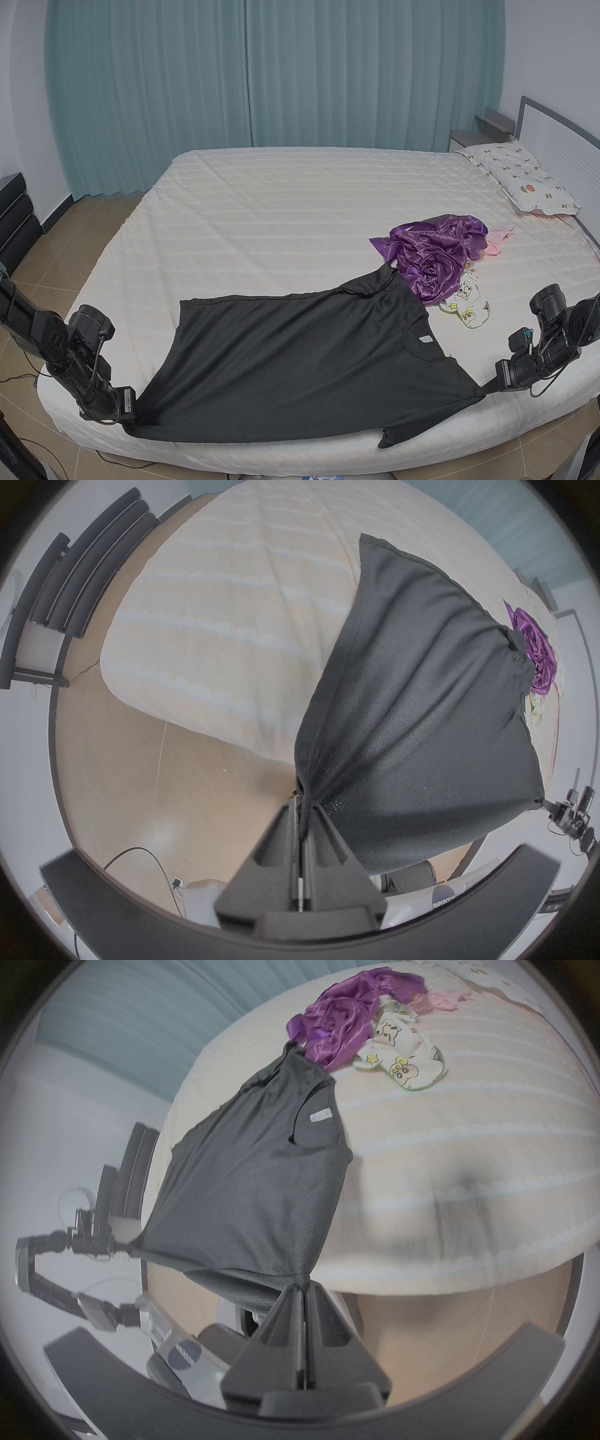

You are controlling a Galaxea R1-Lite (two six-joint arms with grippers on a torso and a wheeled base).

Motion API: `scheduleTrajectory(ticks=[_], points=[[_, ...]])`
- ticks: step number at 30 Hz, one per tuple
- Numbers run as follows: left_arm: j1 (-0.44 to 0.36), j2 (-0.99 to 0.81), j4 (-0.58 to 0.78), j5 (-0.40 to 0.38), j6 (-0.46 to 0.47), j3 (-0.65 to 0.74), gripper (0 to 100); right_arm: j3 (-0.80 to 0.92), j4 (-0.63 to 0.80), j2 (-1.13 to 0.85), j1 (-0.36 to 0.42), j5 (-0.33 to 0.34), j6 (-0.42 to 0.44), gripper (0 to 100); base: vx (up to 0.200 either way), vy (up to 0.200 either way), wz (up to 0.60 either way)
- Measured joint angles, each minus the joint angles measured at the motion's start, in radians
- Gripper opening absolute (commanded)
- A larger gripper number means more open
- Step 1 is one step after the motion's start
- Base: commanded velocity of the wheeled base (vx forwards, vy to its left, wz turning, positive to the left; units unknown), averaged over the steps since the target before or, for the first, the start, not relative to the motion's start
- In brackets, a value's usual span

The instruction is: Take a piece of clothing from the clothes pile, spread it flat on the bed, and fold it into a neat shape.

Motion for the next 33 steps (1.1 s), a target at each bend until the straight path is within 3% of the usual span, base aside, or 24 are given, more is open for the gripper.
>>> scheduleTrajectory(ticks=[6, 7, 8, 9, 17, 23, 33], points=[[-0.027, 0.013, 0.009, 0.007, 0.014, 0.014, 0, -0.007, 0.023, 0.012, -0.01, -0.005, -0.026, 0, 0.0, 0.0, 0.0], [-0.034, 0.021, 0.007, 0.01, 0.014, 0.015, 0, -0.008, 0.022, 0.019, -0.009, -0.006, -0.028, 100, 0.0, 0.0, 0.0], [-0.037, 0.027, 0.007, 0.011, 0.014, 0.016, 0, -0.008, 0.021, 0.023, -0.009, -0.007, -0.03, 100, 0.0, 0.0, 0.0], [-0.046, 0.044, 0.005, 0.015, 0.015, 0.018, 100, -0.008, 0.021, 0.037, -0.007, -0.009, -0.032, 100, 0.0, 0.0, 0.0], [-0.067, 0.11, -0.031, 0.037, 0.004, 0.024, 100, -0.006, -0.021, 0.091, 0.008, 0.002, -0.03, 100, 0.0, 0.0, 0.0], [-0.062, 0.121, -0.097, 0.032, -0.054, 0.009, 100, -0.013, -0.18, 0.113, 0.006, 0.008, 0.013, 100, 0.0, 0.0, 0.0], [-0.051, 0.129, -0.33, -0.017, -0.231, -0.022, 100, -0.026, -0.635, 0.2, 0.078, -0.063, 0.37, 100, 0.0, 0.0, 0.0]])
